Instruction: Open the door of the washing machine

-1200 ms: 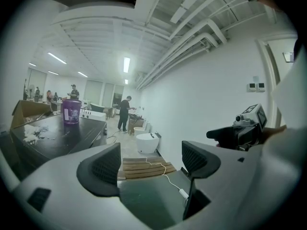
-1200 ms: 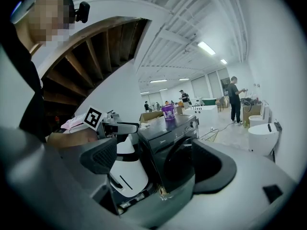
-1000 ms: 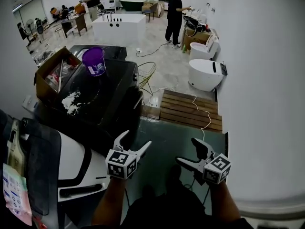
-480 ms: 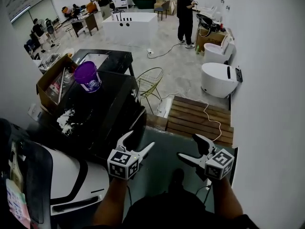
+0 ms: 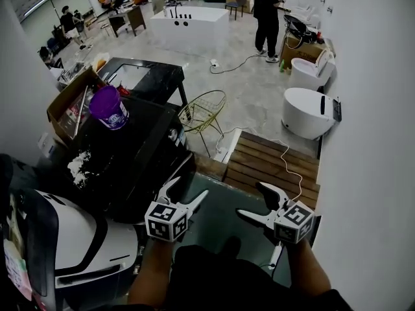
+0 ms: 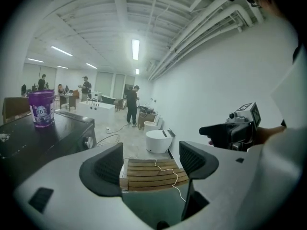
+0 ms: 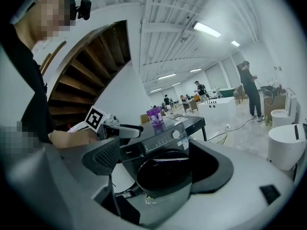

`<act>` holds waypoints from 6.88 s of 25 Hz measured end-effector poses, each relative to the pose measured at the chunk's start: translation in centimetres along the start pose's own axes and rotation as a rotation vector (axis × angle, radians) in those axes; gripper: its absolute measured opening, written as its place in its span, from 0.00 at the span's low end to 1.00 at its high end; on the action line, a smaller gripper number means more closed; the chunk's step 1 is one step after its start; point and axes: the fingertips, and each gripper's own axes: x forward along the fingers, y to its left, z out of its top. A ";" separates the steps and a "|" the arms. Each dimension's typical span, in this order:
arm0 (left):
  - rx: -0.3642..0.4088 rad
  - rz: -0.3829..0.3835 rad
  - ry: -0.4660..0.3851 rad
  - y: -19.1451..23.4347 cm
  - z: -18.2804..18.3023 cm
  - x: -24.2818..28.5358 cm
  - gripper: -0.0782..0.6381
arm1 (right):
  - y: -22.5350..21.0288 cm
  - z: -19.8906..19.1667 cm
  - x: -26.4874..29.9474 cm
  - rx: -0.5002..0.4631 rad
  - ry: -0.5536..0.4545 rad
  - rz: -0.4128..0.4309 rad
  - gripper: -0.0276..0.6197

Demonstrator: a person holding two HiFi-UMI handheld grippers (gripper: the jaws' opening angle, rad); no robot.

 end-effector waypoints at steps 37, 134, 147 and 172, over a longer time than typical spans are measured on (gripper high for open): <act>-0.283 0.551 -0.107 19.8 4.7 5.5 0.60 | -9.0 7.5 27.3 -0.258 0.389 0.683 0.72; -0.797 0.760 -0.044 18.4 -19.5 3.5 0.52 | -19.5 -27.2 33.5 -1.231 1.148 0.950 0.21; -0.807 0.758 0.009 13.6 -21.9 4.2 0.51 | -18.4 -27.7 31.8 -0.838 1.056 0.598 0.27; -0.937 0.912 0.017 -1.8 -23.9 3.7 0.51 | -12.4 -33.4 16.4 -0.644 1.194 0.789 0.25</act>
